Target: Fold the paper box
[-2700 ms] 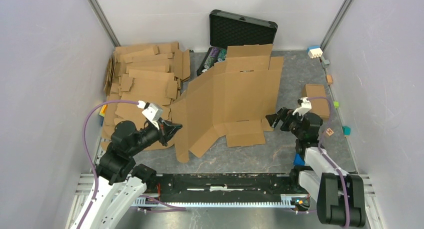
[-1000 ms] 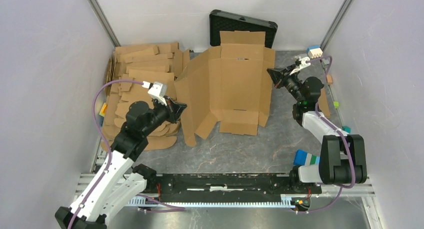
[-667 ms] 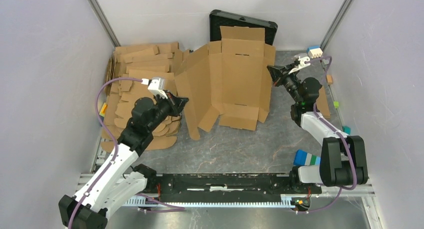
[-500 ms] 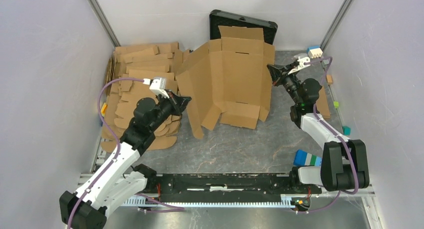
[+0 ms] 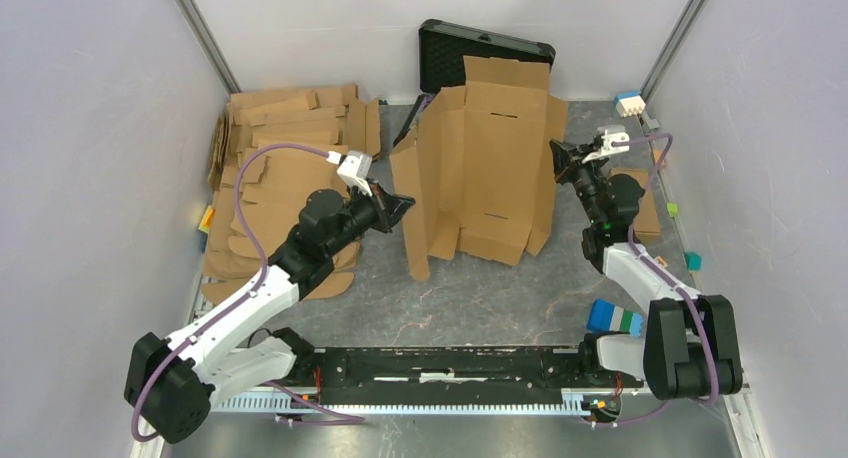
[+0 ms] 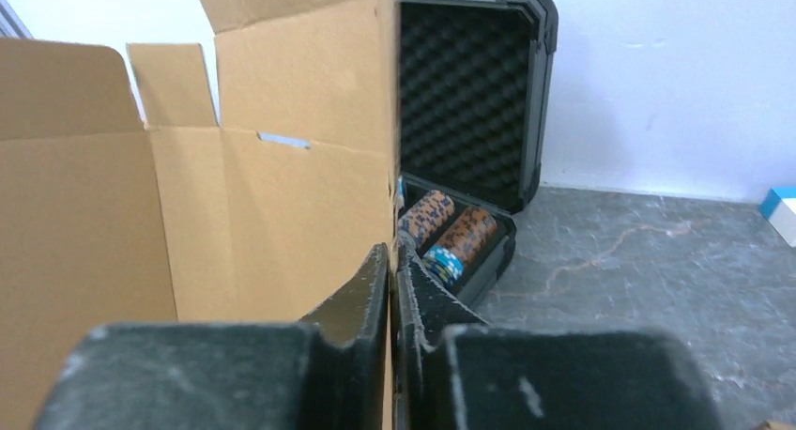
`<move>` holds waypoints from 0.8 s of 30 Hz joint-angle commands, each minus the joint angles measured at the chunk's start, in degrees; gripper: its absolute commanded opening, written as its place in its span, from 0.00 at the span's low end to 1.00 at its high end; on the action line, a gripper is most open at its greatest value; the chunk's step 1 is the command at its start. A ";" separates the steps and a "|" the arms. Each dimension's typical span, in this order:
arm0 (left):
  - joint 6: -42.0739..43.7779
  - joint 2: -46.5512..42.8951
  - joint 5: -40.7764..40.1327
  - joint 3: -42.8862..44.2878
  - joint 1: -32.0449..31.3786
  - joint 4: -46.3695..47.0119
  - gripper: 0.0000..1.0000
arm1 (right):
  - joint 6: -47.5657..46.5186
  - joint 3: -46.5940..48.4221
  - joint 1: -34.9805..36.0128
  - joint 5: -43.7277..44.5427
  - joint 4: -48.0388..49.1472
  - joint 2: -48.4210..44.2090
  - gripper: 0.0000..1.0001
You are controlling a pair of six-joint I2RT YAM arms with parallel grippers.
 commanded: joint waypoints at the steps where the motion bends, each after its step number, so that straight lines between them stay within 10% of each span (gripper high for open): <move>1: 4.19 -2.06 -1.51 -3.67 -1.33 2.70 0.02 | 0.36 -2.91 0.35 1.47 -2.48 -2.75 0.16; 24: 14.57 -10.71 -1.54 -11.98 -4.64 6.61 0.02 | 6.74 -19.61 0.35 -8.33 -9.59 -10.53 0.62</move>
